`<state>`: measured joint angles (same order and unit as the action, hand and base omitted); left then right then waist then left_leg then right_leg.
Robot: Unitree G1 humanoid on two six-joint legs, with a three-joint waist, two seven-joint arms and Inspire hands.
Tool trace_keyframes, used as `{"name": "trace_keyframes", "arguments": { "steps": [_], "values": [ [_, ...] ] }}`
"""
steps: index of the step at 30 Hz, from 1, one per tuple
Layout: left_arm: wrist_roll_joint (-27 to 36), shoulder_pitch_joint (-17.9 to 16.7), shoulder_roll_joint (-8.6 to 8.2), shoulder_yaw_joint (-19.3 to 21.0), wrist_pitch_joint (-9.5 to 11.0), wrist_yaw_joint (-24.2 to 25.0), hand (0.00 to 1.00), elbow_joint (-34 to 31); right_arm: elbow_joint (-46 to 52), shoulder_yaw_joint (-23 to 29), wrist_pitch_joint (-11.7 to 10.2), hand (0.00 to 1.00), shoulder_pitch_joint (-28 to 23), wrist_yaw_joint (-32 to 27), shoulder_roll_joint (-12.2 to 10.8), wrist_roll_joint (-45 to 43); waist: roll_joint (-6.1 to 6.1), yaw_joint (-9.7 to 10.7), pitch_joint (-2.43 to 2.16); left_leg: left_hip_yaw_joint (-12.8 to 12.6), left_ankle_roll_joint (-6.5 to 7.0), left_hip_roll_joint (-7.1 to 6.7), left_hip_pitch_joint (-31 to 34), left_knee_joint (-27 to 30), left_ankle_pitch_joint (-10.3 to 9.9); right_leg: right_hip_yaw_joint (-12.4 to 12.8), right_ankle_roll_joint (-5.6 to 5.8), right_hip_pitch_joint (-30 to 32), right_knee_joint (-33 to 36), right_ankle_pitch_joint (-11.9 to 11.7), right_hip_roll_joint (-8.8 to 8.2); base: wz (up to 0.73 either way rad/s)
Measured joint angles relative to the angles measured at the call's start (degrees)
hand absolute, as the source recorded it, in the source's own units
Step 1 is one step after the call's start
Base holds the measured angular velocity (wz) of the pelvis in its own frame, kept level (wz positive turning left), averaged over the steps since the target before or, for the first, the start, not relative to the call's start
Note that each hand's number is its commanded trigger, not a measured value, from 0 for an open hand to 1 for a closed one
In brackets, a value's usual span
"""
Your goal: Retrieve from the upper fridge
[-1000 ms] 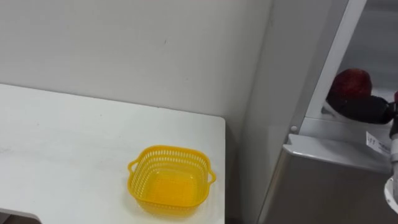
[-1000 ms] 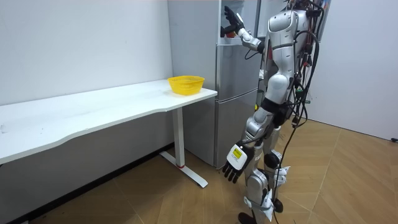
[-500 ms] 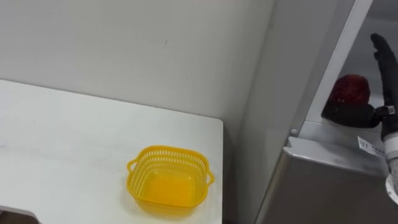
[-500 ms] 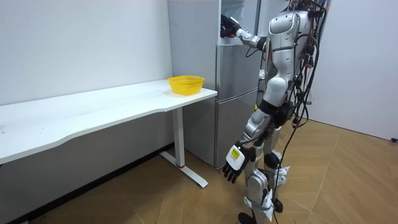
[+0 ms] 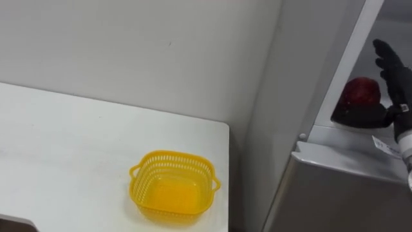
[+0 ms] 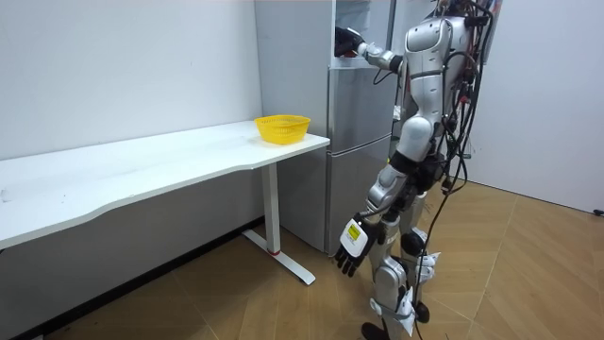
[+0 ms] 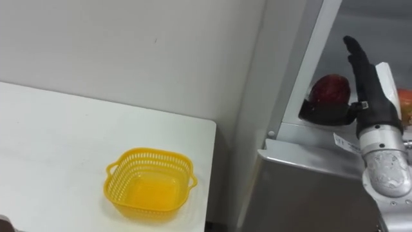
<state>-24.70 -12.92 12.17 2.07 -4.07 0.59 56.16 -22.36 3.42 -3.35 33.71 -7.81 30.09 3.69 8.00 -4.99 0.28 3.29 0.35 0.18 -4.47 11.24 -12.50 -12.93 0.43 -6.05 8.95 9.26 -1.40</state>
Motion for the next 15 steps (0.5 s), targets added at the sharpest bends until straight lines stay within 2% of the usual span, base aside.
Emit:
{"name": "trace_keyframes", "arguments": {
  "steps": [8,14,15],
  "values": [
    [0.34,-0.24,0.01,-0.08,-2.02,0.01,0.00,0.18,-0.48,0.08,0.97,0.00,0.03,2.98,0.37,3.51,-0.83,0.00,0.28,-0.01,0.00,0.00,-0.11,-0.02,0.00,0.08,-0.04,-0.10,0.00,-0.03,0.03,0.00],
    [0.35,-0.26,-0.02,-0.09,-2.98,0.01,0.00,0.23,-2.06,-0.62,1.00,0.00,0.56,4.97,1.71,7.53,-1.24,-0.14,0.03,-0.03,0.00,0.01,-0.10,0.00,0.00,0.09,-0.05,-0.05,0.04,-0.03,0.03,0.00],
    [0.35,-0.26,-0.02,-0.09,-3.09,0.01,0.00,0.23,-2.65,-1.02,1.01,0.26,1.01,5.09,1.80,7.70,-1.23,-0.11,0.03,-0.08,0.00,0.01,-0.10,0.03,0.00,0.13,-0.06,-0.05,0.04,-0.03,0.03,0.00]
  ]
}}
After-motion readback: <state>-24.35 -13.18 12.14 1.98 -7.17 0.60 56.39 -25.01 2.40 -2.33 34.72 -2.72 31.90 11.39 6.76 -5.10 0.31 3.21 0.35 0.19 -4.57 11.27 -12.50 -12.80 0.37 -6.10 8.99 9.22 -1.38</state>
